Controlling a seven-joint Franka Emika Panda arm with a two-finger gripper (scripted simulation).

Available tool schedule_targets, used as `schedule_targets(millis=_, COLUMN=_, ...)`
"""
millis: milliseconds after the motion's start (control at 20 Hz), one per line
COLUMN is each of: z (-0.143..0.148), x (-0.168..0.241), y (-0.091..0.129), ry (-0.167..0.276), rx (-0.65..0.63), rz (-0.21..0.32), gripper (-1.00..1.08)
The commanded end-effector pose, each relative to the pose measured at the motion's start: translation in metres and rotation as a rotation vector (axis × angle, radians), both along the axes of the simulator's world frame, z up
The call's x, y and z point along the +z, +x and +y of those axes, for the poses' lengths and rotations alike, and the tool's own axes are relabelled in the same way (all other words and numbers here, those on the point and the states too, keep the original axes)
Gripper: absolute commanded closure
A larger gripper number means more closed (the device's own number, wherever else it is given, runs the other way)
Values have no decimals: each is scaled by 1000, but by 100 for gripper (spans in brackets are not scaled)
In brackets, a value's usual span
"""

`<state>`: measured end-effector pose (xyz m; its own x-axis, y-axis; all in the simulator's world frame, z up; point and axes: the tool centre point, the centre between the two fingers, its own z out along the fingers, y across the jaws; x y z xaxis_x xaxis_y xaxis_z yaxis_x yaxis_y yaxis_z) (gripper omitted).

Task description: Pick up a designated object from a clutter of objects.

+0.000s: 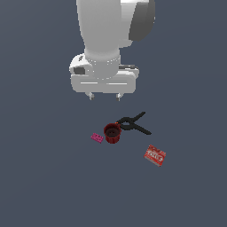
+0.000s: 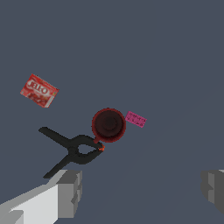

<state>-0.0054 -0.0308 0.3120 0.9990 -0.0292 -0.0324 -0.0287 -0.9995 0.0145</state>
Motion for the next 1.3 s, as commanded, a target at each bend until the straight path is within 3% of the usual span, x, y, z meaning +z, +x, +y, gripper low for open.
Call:
schedule_targets(millis=0, z=0, x=0, y=0, ry=0, rx=0, rz=0, gripper=-92)
schedule_targets(millis=750, z=4, x=-2, y=-6, ry=-18, rx=63, rz=17, gripper=-92)
schedule_targets(millis=1250, z=25, x=-23, y=18, ry=-28, rx=175, rz=15, gripper=-92)
